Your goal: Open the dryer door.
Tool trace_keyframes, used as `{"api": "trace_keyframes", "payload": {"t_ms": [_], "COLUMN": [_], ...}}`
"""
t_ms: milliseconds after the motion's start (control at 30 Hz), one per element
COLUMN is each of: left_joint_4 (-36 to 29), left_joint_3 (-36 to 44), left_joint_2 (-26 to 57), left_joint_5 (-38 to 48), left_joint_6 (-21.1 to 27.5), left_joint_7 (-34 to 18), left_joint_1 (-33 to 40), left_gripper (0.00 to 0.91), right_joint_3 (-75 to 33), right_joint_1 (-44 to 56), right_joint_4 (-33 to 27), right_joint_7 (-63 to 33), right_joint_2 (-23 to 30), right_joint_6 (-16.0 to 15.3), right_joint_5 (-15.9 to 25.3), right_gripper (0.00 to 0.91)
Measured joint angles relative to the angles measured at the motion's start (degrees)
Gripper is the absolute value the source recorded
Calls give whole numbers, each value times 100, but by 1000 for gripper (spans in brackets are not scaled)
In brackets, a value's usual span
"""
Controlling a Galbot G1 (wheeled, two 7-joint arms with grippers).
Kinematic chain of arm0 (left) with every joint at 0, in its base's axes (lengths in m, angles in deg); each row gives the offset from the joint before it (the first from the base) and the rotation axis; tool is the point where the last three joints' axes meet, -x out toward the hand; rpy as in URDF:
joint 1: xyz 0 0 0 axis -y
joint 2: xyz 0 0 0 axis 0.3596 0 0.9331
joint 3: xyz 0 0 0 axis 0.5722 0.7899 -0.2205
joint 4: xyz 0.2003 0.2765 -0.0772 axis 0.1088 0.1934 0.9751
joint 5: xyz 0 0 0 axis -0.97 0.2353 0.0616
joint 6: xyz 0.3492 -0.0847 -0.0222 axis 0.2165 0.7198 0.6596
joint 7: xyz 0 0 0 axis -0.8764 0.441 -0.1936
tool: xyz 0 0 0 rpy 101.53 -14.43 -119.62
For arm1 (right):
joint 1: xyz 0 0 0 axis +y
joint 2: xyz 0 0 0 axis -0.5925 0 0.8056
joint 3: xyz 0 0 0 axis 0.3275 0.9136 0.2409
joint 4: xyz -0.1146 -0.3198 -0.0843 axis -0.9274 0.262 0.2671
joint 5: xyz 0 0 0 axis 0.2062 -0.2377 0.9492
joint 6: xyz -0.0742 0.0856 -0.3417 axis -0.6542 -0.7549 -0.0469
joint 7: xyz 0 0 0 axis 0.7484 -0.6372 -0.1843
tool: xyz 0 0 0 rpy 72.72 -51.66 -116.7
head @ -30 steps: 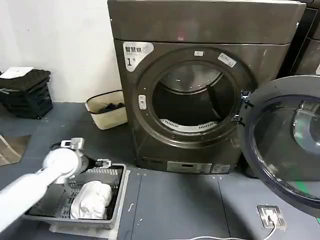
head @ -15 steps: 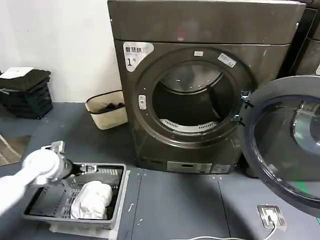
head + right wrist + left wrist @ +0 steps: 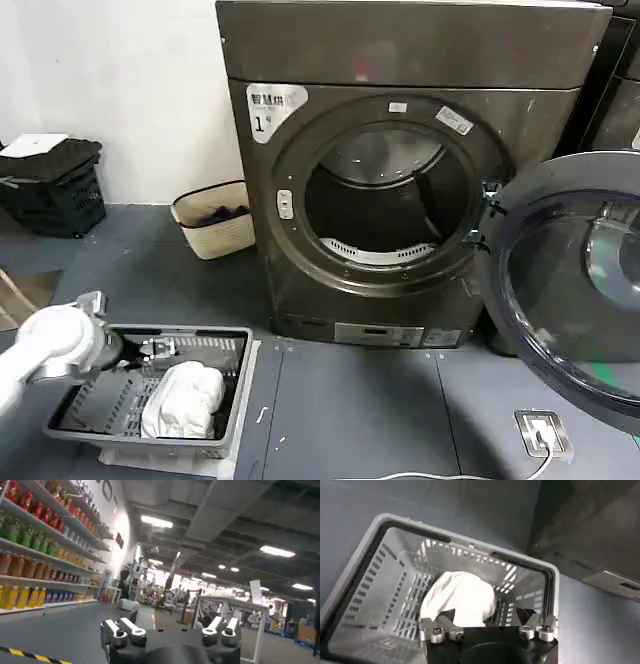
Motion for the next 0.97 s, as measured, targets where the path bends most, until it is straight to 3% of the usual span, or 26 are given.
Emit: {"api": "trace_keyframes", "payload": {"t_ms": [967], "left_joint_4": [161], "left_joint_3": [-151], "left_joint_2": [-111], "left_joint_5": [274], "left_joint_6": [0], "left_joint_7": [-125], "left_joint_1": [-231], "left_gripper": [907], "right_joint_3": [55], "right_joint_1": [-25], "right_joint_4": [31], "right_joint_7": [58], "right_joint_2": [74], "right_joint_6": [89], "right_joint_5": [88], "right_gripper": [907]}}
